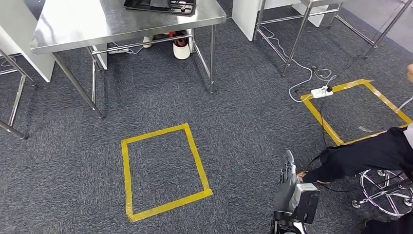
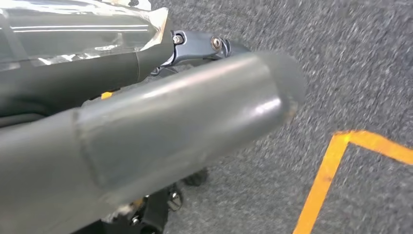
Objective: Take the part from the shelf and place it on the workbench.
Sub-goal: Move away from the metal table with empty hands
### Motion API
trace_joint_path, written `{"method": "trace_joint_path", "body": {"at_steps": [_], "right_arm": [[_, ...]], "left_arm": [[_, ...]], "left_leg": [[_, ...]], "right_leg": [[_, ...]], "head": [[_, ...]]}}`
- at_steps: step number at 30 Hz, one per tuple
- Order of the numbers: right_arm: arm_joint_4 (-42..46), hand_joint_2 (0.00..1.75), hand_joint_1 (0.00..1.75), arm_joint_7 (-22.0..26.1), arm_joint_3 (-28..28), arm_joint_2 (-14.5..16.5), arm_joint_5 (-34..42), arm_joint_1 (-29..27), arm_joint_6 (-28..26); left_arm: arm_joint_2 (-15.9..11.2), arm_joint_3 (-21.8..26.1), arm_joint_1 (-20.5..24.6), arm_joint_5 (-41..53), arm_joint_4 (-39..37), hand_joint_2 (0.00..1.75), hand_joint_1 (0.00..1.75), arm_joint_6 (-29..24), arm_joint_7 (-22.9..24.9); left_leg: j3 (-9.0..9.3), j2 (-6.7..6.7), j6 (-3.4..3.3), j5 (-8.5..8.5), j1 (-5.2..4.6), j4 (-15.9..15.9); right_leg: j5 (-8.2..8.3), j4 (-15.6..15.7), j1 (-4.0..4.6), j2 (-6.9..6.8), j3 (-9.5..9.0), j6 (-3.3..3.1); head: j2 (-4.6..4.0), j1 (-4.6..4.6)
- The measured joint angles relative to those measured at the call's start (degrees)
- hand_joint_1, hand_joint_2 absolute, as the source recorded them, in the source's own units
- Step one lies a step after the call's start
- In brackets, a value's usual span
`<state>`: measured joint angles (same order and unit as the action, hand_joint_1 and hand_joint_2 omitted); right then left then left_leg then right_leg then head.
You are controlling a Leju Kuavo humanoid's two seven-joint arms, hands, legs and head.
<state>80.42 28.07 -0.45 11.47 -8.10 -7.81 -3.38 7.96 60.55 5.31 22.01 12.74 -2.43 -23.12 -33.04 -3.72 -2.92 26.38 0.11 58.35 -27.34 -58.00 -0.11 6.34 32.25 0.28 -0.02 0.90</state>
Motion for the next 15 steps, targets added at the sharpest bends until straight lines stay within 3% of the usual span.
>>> {"method": "trace_joint_path", "body": {"at_steps": [2,4,6,7,8,9,11,13,15], "right_arm": [[0.0,0.00,0.00,0.0,-0.1,-0.1,0.1,0.1,-0.1],[0.1,0.00,0.00,0.0,-0.1,-0.2,0.2,0.1,-0.3],[0.1,0.00,0.00,0.0,-0.2,-0.3,0.3,-0.2,-0.5],[0.1,0.00,0.00,0.0,-0.2,-0.4,0.4,-0.4,-0.6],[0.1,0.00,0.00,0.0,-0.3,-0.5,0.5,-0.5,-0.7],[0.1,0.00,0.00,0.0,-0.3,-0.6,0.5,-0.6,-0.7],[0.0,0.00,0.00,0.0,-0.3,-0.6,0.7,-0.5,-0.7],[0.0,0.00,0.00,0.1,-0.3,-0.7,0.9,-0.4,-0.7],[0.0,0.00,0.00,0.2,-0.4,-0.8,1.0,-0.5,-0.7]], "left_arm": [[0.1,0.0,0.1,0.2,0.0,0.00,0.00,0.1,0.0],[0.1,0.0,0.0,0.3,0.0,0.00,0.00,0.3,0.1],[0.2,0.0,-0.1,0.4,0.0,0.00,0.00,0.4,0.1],[0.2,0.0,-0.1,0.5,0.0,0.00,0.00,0.3,0.1],[0.2,0.0,-0.1,0.5,0.0,0.00,0.00,0.3,0.1],[0.2,0.0,0.0,0.5,0.0,0.00,0.00,0.3,0.1],[0.2,0.0,0.0,0.6,0.0,0.00,0.00,0.4,0.1],[0.2,0.0,0.1,0.6,0.0,0.00,0.00,0.3,0.1],[0.2,0.0,0.3,0.6,0.0,0.00,0.00,0.3,0.2]], "left_leg": [[0.59,1.60,-0.08,-0.56,0.30,-1.3],[0.77,3.26,-0.15,-0.74,0.37,-1.8],[0.62,4.99,-0.13,-0.73,0.38,-1.8],[0.58,5.79,-0.09,-0.72,0.41,-1.8],[0.58,6.54,0.01,-0.71,0.45,-1.8],[0.60,7.23,0.19,-0.66,0.49,-1.7],[0.70,8.44,0.90,-0.42,0.34,-1.4],[0.86,9.42,1.70,-0.24,0.19,-1.2],[0.97,10.10,2.40,-0.15,0.47,-1.1]], "right_leg": [[-1.14,-2.0,0.25,-2.33,1.33,0.22],[-4.12,-8.2,0.08,-4.96,4.47,0.23],[-6.20,-14.4,-0.38,-5.56,7.44,0.76],[-6.04,-14.9,-0.68,-5.76,7.54,1.28],[-5.02,-12.9,-0.98,-6.14,6.34,1.92],[-3.52,-8.8,-1.26,-7.02,4.02,2.56],[-1.09,-1.2,-1.29,-9.29,-0.15,2.96],[-0.26,1.2,-0.93,-9.92,-1.09,2.25],[0.20,1.3,-1.03,-8.67,-0.79,1.33]], "head": [[0.00,-0.17],[0.00,-0.39],[0.00,-0.47],[0.00,-0.47],[0.00,-0.49],[0.00,-0.48],[0.00,-0.42],[0.00,-0.30],[0.00,-0.27]]}}
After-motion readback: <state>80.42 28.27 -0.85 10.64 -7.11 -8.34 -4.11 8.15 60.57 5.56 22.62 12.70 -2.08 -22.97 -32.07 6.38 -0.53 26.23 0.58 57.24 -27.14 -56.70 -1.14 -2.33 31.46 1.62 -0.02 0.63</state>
